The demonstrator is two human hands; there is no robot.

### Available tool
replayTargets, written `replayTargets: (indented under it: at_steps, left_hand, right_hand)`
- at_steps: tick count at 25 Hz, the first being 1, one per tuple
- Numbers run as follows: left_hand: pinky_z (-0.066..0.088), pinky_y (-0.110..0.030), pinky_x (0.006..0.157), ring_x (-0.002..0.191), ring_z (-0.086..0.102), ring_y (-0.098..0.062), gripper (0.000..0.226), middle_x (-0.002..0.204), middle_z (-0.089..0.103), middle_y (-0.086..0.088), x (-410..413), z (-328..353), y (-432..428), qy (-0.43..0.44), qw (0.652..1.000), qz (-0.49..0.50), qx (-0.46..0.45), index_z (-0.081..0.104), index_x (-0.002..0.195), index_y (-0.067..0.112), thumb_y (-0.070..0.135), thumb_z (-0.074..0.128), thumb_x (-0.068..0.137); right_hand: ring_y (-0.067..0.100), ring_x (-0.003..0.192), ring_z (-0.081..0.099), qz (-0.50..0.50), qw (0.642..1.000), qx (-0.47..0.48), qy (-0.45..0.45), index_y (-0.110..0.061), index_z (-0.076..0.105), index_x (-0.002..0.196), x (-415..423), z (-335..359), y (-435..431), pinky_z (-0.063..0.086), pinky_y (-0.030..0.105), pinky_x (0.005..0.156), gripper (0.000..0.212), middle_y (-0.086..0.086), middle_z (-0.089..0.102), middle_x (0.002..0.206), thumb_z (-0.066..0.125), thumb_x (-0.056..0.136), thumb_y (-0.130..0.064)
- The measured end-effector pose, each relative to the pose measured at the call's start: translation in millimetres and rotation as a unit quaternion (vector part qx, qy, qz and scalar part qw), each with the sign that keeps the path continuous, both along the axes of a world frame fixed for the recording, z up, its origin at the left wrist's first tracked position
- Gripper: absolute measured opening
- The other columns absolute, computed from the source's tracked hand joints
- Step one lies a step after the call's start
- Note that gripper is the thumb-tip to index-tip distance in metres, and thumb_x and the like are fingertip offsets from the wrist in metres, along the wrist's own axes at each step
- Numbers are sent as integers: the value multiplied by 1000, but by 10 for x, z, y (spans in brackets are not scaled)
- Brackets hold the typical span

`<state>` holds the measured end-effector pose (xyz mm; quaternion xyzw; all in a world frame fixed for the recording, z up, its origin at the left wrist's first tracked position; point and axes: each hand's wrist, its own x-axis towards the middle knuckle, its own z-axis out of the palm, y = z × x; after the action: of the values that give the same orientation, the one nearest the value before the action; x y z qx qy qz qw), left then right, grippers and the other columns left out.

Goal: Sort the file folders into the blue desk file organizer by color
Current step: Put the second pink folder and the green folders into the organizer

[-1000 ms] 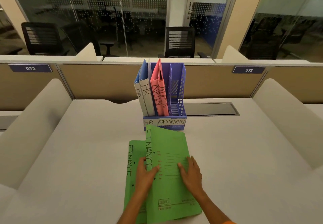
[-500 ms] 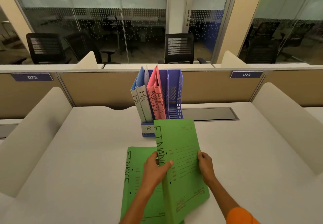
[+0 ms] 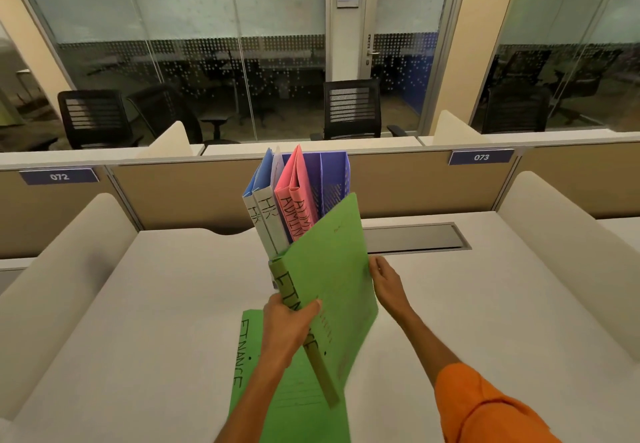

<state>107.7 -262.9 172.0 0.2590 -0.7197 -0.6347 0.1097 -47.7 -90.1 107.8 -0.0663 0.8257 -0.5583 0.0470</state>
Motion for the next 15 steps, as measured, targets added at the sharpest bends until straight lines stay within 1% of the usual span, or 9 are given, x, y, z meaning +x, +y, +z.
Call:
replayTargets:
  at_steps: [2, 3, 4, 6, 8, 10, 11, 13, 15]
  left_hand:
    - [61, -45, 64, 65, 71, -27, 19, 65, 70, 1, -112, 241, -1, 52, 997, 16, -48, 65, 65, 27, 18, 76, 76]
    - [61, -45, 64, 67, 72, -28, 20, 65, 72, -1, -175, 350, -17, 74, 995, 33, -65, 67, 60, 27, 19, 76, 76]
    - [61, -41, 63, 67, 73, -24, 19, 66, 74, 0, -257, 447, -37, 92, 991, 54, -77, 69, 59, 27, 20, 75, 76]
    - [60, -32, 62, 62, 71, -8, 17, 64, 74, 9, -451, 633, -67, 122, 983, 98, -94, 72, 60, 29, 23, 75, 76]
    - [58, -28, 64, 59, 68, 0, 18, 61, 71, 17, -677, 788, -73, 157, 972, 135, -108, 68, 59, 28, 22, 75, 75]
    - [57, -25, 62, 59, 67, 0, 22, 59, 69, 17, -929, 913, -54, 190, 962, 156, -121, 65, 59, 29, 18, 74, 76]
    - [57, -24, 61, 59, 67, 0, 24, 60, 68, 16, -1069, 952, -45, 206, 956, 160, -130, 64, 60, 30, 16, 73, 78]
    - [56, -23, 59, 61, 67, -1, 19, 67, 70, 13, -1340, 992, -30, 231, 948, 163, -144, 67, 67, 27, 13, 70, 80]
    - [57, -22, 58, 65, 68, -3, 11, 73, 72, 6, -1583, 981, 4, 244, 945, 159, -149, 70, 76, 20, 11, 69, 82]
  right_hand:
    - [27, 117, 58, -1, 996, 82, 42, -6, 58, 126, -197, 50, 39, 45, 40, 99, 29, 10, 64, 127, 43, 105, -19]
    - [29, 125, 54, 5, 989, 135, 53, -5, 54, 133, -281, 55, 61, 42, 40, 105, 32, 12, 58, 136, 46, 103, -16]
    - [29, 131, 49, 17, 981, 185, 56, -6, 49, 138, -350, 53, 77, 39, 40, 108, 38, 12, 53, 143, 49, 102, -16]
    - [29, 137, 42, 58, 960, 268, 59, -9, 41, 146, -460, 26, 61, 36, 39, 111, 50, 11, 42, 152, 55, 100, -22]
    - [29, 142, 35, 102, 935, 330, 81, -12, 33, 150, -528, -25, -17, 34, 38, 114, 60, 10, 32, 158, 58, 98, -27]
    - [28, 145, 32, 125, 922, 349, 116, -13, 29, 152, -567, -83, -128, 33, 37, 116, 67, 9, 27, 160, 61, 95, -26]
    - [27, 144, 34, 132, 919, 346, 137, -14, 28, 152, -595, -118, -185, 35, 36, 115, 69, 9, 28, 159, 63, 93, -26]
    - [27, 143, 34, 143, 913, 344, 169, -12, 27, 152, -653, -186, -299, 35, 34, 115, 72, 9, 28, 159, 64, 92, -25]
    - [26, 149, 23, 155, 900, 365, 182, -9, 22, 154, -720, -261, -391, 26, 35, 121, 74, 10, 19, 163, 61, 95, -28]
